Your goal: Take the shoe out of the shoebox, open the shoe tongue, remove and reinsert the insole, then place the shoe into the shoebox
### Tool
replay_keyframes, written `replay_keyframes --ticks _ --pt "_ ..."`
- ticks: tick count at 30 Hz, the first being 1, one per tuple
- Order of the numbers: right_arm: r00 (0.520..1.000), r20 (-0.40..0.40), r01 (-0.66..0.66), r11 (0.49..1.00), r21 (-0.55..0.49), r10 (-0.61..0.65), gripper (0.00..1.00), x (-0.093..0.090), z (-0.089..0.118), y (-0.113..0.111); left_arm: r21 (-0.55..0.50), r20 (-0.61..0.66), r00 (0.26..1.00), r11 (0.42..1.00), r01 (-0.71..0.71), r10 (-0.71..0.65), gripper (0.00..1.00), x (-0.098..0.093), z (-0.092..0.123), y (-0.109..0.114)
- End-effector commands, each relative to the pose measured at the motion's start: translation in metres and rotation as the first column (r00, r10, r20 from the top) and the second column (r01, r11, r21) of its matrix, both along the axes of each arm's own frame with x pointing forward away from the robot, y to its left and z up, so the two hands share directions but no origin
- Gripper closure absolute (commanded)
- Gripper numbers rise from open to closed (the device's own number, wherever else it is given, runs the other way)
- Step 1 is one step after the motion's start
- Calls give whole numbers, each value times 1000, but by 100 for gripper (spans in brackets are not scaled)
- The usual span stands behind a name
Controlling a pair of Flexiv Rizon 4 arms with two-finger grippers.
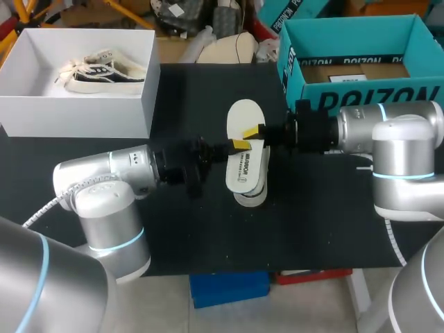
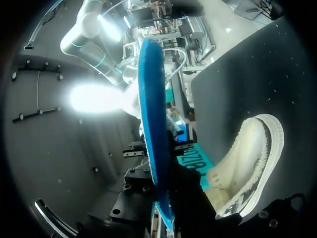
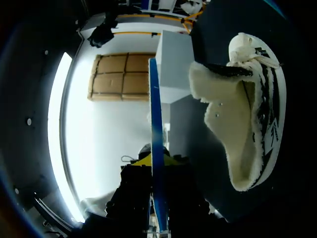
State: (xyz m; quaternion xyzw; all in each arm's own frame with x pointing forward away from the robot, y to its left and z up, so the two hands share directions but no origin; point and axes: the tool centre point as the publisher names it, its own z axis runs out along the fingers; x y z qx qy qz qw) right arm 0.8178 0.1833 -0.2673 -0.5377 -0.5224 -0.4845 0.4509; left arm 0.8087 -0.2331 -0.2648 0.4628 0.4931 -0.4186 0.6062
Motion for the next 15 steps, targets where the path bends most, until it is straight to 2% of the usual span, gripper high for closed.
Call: replay_keyframes --ticks 1,4,5,6,7,12,15 --pt "1000 0 3 1000 -1 -3 100 0 0 1 2 4 1000 1000 7 -7 100 -1 -1 0" --pt "1000 0 3 1000 -1 -3 100 0 0 1 1 6 1000 1000 16 -16 100 -1 -2 1" --pt "1000 -12 6 1000 -17 -6 88 0 1 1 2 5 1000 1000 17 -17 100 -1 -2 1" --pt "999 -21 35 999 -12 -35 23 2 2 -2 3 6 1000 1000 20 -20 100 -1 -1 2" --pt "999 -19 51 999 -2 -51 0 2 2 -6 19 4 1000 1000 22 -22 100 -2 0 2" --pt "993 -8 117 990 -79 -118 0 -1 1 -25 112 -58 998 993 46 -39 100 -7 4 4" --pt "988 1 154 973 -172 -156 0 -7 1 -41 228 -107 994 972 55 -31 100 -12 3 4"
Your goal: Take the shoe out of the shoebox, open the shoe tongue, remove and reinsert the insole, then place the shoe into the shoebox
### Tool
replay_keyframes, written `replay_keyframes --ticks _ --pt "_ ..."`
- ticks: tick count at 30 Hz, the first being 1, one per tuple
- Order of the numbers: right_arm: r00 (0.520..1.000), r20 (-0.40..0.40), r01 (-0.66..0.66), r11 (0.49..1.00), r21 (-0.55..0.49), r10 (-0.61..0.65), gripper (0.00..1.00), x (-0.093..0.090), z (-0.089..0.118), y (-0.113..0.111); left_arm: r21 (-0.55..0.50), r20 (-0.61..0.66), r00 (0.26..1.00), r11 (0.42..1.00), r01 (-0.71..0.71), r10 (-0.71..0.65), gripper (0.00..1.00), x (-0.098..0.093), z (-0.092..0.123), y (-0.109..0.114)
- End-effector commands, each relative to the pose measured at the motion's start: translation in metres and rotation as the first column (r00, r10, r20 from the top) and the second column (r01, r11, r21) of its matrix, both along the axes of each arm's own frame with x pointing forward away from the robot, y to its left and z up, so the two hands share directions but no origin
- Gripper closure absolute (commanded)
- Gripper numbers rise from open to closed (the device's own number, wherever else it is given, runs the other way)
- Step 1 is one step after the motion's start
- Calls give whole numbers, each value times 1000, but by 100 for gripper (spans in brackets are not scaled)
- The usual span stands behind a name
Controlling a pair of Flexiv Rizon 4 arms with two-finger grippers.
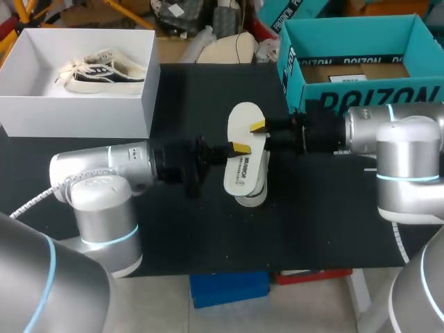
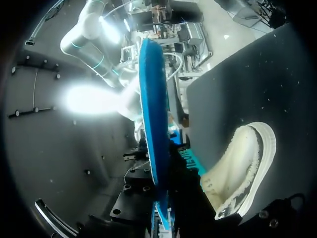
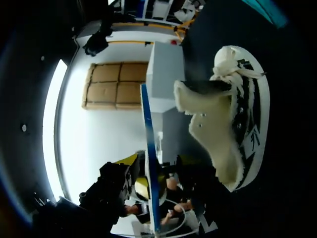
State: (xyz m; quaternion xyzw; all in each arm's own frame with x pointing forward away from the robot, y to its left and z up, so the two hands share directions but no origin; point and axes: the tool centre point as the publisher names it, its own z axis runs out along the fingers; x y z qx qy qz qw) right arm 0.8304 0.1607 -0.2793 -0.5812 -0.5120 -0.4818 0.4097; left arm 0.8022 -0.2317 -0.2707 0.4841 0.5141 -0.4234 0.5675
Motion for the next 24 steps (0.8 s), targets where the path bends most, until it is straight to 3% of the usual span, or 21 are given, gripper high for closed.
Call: replay_keyframes --ticks 1,5,7,8,12,13,24 --pt "997 4 74 991 -108 -74 0 -23 13 -23 185 -68 998 982 23 -10 100 -9 9 4" --pt "993 15 120 969 -215 -119 0 -37 14 -43 315 -110 994 948 47 -13 100 -22 7 8" --pt "990 17 139 960 -242 -139 0 -44 14 -52 317 -149 988 945 76 -30 100 -28 5 10" --pt "989 18 147 953 -266 -148 0 -48 14 -56 383 -154 988 920 79 -21 100 -31 2 10" --pt "985 25 169 925 -341 -171 0 -63 15 -71 435 -267 961 882 179 -64 100 -43 -7 11" --pt "985 25 169 925 -341 -171 0 -63 15 -71 405 -315 943 884 234 -105 100 -46 -9 13" --pt "985 25 169 925 -341 -171 0 -63 15 -71 405 -315 943 884 234 -105 100 -46 -9 13"
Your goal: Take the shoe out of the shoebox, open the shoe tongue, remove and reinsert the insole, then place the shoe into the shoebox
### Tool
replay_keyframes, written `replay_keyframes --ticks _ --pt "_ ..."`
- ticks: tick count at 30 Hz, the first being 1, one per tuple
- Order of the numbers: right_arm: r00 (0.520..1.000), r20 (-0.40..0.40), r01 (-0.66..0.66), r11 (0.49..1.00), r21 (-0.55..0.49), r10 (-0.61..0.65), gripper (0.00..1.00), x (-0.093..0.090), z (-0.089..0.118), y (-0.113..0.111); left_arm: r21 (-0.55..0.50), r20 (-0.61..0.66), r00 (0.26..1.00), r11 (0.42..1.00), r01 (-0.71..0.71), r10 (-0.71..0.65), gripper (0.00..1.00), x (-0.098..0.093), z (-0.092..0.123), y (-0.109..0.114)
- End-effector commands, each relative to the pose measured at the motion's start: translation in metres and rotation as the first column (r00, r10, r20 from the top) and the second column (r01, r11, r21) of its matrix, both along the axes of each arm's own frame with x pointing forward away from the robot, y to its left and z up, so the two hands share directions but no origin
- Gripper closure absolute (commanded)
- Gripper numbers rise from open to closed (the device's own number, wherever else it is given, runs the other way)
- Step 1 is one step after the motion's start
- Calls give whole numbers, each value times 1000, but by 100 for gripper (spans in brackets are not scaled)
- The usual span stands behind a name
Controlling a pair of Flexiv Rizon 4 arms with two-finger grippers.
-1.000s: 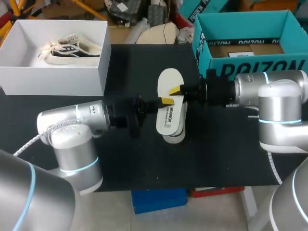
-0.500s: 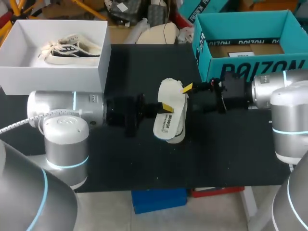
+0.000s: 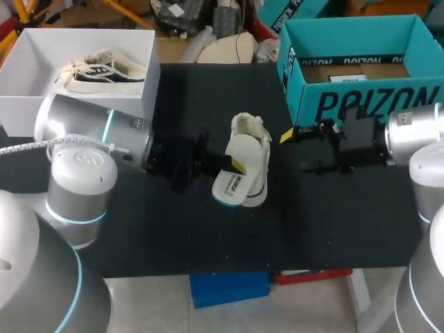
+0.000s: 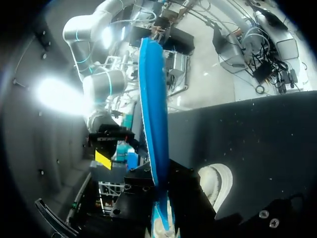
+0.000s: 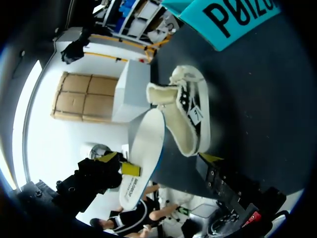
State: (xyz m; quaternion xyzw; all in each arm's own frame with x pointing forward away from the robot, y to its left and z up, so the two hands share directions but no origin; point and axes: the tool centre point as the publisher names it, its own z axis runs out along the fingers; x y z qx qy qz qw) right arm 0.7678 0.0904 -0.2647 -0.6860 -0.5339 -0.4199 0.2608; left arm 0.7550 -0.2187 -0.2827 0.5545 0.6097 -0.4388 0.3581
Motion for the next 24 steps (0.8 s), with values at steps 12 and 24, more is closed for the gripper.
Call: replay_keyframes --ticks 12,24 --pt "996 9 -85 992 -93 86 0 -8 -6 -6 140 -169 983 985 97 -73 100 -20 -4 9" --pt "960 107 -245 960 -137 260 0 -38 4 -22 190 -238 965 970 154 -107 100 -35 -9 4"
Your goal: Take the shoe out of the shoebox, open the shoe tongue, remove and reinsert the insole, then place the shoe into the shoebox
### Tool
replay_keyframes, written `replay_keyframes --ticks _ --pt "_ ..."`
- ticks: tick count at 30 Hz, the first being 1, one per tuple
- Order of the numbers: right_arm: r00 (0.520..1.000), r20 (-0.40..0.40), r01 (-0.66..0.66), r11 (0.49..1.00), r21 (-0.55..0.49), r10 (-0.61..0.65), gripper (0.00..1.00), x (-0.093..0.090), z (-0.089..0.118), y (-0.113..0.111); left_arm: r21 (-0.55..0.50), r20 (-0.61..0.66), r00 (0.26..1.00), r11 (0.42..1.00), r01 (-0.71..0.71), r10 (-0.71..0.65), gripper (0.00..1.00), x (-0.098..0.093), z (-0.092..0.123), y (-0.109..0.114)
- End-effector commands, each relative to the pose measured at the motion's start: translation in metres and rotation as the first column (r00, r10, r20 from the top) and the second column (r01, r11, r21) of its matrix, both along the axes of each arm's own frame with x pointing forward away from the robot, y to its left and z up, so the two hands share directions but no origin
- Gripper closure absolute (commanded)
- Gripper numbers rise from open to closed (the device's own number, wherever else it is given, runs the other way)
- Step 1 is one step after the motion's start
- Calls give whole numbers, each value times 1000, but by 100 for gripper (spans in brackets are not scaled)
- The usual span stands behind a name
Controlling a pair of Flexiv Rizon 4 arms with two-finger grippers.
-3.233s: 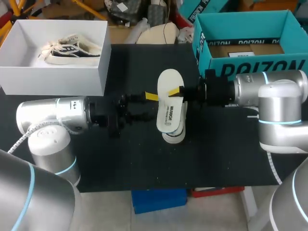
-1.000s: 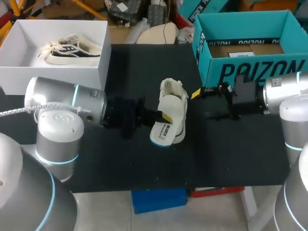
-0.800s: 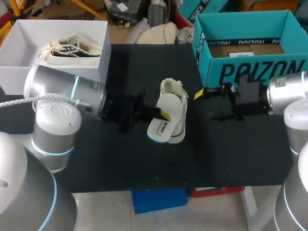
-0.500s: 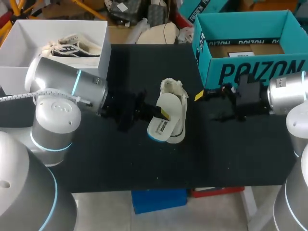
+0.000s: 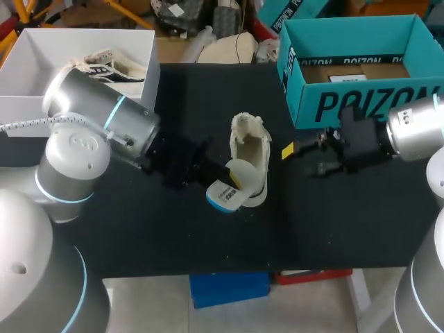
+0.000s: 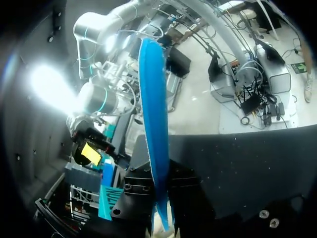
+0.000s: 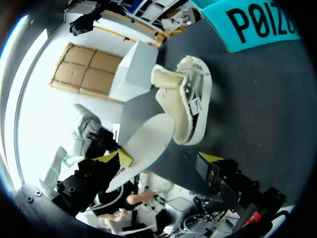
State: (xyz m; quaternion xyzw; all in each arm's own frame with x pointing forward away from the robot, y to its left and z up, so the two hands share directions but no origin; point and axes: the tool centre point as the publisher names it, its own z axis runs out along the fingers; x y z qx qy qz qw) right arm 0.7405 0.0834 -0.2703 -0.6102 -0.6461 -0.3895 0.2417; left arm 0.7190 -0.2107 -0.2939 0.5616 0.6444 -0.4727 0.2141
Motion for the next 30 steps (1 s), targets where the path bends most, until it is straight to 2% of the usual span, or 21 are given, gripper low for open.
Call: replay_keyframes --ticks 1,4,11,18,24,30 --pt "999 28 -23 1000 -18 24 0 -12 10 -17 52 1 1000 998 19 -19 100 2 2 -4" --pt "999 44 -8 999 -45 10 0 -17 9 -27 57 -12 1000 998 23 -23 100 -1 3 -8" --pt "999 44 -8 999 -45 10 0 -17 9 -27 214 44 998 976 31 -42 100 -7 3 -6" --pt "999 44 -8 999 -45 10 0 -17 9 -27 333 52 997 942 32 -52 100 -9 -11 4" --pt "999 44 -8 999 -45 10 0 -17 9 -27 324 42 997 945 47 -63 100 0 -32 3" --pt "999 44 -8 999 -45 10 0 -17 9 -27 288 60 994 955 67 -88 100 11 -39 -11"
